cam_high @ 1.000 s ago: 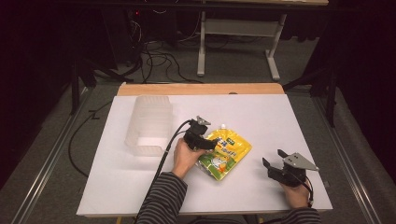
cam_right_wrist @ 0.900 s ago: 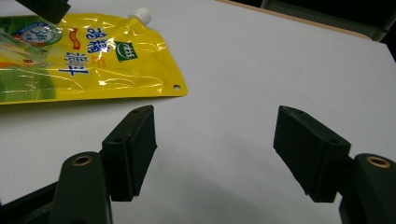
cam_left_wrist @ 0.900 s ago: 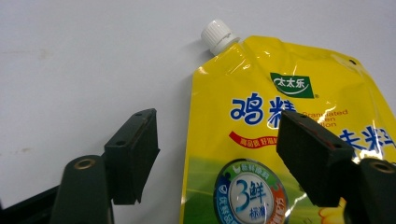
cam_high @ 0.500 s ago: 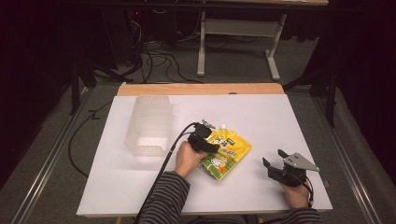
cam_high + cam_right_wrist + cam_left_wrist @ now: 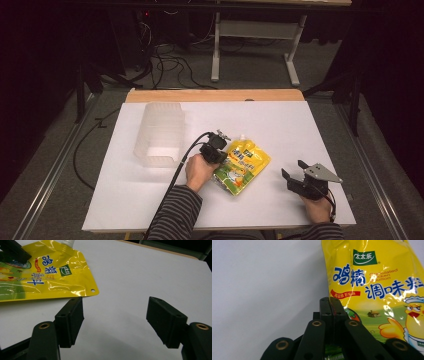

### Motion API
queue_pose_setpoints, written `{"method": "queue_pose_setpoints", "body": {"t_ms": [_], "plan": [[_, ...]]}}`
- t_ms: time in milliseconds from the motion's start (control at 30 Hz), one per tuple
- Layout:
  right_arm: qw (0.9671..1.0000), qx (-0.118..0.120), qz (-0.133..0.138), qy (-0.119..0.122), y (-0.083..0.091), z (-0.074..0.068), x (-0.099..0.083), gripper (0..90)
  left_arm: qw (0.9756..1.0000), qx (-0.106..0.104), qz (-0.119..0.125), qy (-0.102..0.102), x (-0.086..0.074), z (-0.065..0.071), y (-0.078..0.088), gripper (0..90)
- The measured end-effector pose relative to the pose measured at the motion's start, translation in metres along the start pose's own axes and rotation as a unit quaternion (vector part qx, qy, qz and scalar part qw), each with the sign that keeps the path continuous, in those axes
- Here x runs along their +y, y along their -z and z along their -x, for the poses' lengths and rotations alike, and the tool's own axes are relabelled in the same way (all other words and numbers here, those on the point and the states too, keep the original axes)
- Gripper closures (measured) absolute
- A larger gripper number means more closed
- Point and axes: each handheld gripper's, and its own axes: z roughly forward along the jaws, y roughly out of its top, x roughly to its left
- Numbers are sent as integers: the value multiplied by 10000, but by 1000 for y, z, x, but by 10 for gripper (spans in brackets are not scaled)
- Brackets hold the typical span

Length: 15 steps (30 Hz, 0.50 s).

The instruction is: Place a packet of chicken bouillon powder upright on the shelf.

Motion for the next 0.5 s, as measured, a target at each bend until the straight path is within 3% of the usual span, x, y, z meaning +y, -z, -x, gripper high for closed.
{"method": "queue_pose_setpoints", "body": {"t_ms": [233, 367, 400, 500], "plan": [[10000, 3, -21, -27, 0, -1, 0, 305, 9982, -74, 519, -304, 2, 10, 40, 900], [10000, 5, -23, -12, 0, -1, 0, 305, 9959, -115, 793, -429, 0, 15, 54, 900], [10000, 6, -27, -16, 0, -1, 0, 305, 9942, -166, 948, -478, -1, 18, 62, 900], [10000, -4, -22, -4, 0, 0, 0, 305, 9920, -230, 1153, -468, -1, 23, 74, 900]]}}
